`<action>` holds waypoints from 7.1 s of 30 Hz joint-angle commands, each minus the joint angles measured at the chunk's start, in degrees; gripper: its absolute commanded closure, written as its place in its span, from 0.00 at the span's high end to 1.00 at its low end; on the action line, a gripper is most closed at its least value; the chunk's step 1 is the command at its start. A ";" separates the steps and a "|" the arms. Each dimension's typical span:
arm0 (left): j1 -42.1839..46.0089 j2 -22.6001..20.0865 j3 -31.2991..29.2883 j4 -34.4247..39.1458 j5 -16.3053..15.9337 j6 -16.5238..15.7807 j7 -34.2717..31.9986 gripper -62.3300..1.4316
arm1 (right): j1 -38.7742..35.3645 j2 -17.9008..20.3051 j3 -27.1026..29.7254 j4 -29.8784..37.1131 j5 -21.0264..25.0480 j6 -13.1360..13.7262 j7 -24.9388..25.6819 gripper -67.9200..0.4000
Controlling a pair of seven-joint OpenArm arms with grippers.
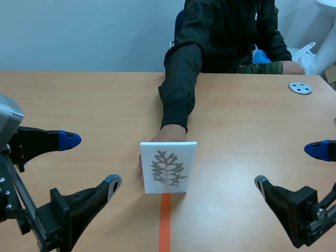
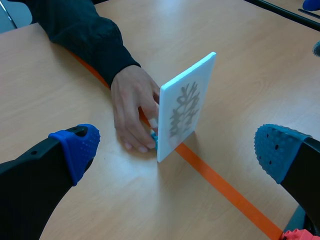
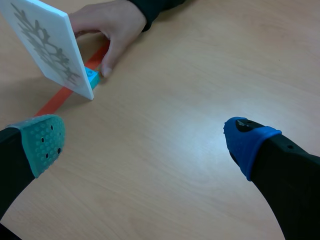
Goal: Sort the leaf by its shape. The table is split by an orange tape line. A compound leaf with several leaflets goes to the left side, a simple leaf with one blade goes to the right side. Return to the home posture when a red brick is placed on the table.
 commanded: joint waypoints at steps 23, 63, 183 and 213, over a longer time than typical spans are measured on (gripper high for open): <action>-0.61 -0.48 0.22 0.24 -0.57 -0.13 -1.03 1.00 | 6.49 0.15 0.48 -0.96 0.20 6.19 -2.97 1.00; -0.61 -0.15 0.13 0.24 -0.52 0.07 -1.20 1.00 | 44.11 -9.46 -33.38 -35.12 -18.91 16.37 13.22 1.00; -1.07 -0.15 0.04 0.24 -0.52 0.07 -2.71 1.00 | 57.46 -7.45 1.11 -62.42 -9.90 -3.63 9.38 0.31; -1.07 -0.15 0.04 0.24 -0.52 0.09 -2.73 1.00 | 42.42 -3.37 5.05 -25.00 6.51 4.68 -6.82 1.00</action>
